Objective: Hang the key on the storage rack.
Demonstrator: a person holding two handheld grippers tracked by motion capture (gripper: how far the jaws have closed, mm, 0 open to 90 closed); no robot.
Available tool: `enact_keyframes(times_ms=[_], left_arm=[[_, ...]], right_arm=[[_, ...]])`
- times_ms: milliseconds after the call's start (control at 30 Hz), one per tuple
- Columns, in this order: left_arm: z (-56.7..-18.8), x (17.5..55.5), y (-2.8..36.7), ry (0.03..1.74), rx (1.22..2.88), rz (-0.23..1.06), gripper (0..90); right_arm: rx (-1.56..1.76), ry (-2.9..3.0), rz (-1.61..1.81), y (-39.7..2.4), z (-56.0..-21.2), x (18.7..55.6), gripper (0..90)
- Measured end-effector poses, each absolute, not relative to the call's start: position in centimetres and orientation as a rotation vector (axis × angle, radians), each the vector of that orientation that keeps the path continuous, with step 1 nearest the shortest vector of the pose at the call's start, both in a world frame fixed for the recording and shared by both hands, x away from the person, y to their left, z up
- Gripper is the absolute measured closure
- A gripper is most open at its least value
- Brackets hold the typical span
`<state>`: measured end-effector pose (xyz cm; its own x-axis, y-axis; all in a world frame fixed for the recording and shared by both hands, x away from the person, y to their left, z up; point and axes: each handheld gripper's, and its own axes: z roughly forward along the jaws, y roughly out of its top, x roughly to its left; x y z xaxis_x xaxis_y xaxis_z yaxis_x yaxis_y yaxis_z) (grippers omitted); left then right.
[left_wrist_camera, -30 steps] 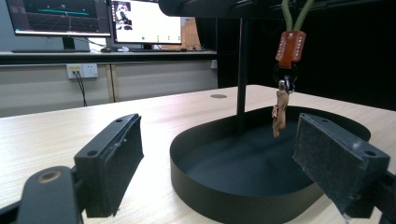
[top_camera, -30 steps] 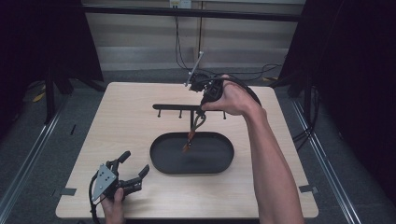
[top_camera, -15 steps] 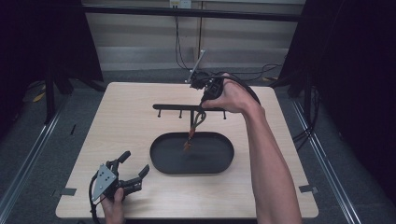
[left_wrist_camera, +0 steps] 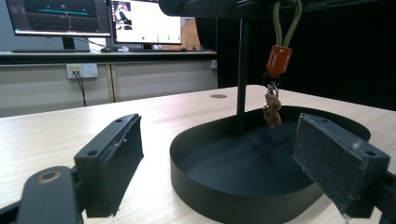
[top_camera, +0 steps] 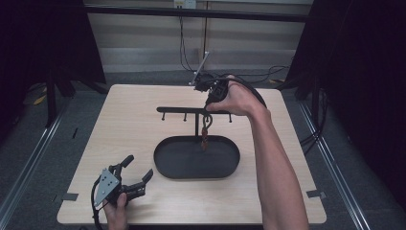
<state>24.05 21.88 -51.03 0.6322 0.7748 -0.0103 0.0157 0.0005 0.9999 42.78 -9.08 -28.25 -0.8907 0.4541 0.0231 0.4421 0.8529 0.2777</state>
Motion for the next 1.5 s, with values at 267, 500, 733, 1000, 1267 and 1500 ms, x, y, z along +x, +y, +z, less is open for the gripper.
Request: enact_keyframes(times_ms=[267, 500, 733, 1000, 1267, 1500], left_arm=[[-51.0, 24.1, 21.9, 0.705, 1.463, 0.681, 15.5], [-51.0, 24.1, 21.9, 0.704, 1.466, 0.683, 15.5], [-51.0, 24.0, 21.9, 0.705, 1.463, 0.681, 15.5], [-51.0, 24.0, 21.9, 0.705, 1.463, 0.680, 15.5], [-51.0, 24.0, 21.9, 0.705, 1.465, 0.681, 15.5], [-51.0, 24.0, 21.9, 0.702, 1.468, 0.682, 15.5]], right_arm=[[0.723, 2.979, 0.437, -9.4, -28.2, 42.8, 80.4], [0.746, 2.972, 0.451, -9.7, -28.2, 42.7, 77.0], [0.758, 2.998, 0.450, -9.7, -28.1, 42.5, 55.9], [0.778, 3.008, 0.464, -9.8, -28.2, 41.9, 35.5], [0.804, 3.001, 0.486, -10.5, -28.6, 41.1, 29.1], [0.829, 3.005, 0.466, -11.0, -29.5, 39.8, 27.6]])
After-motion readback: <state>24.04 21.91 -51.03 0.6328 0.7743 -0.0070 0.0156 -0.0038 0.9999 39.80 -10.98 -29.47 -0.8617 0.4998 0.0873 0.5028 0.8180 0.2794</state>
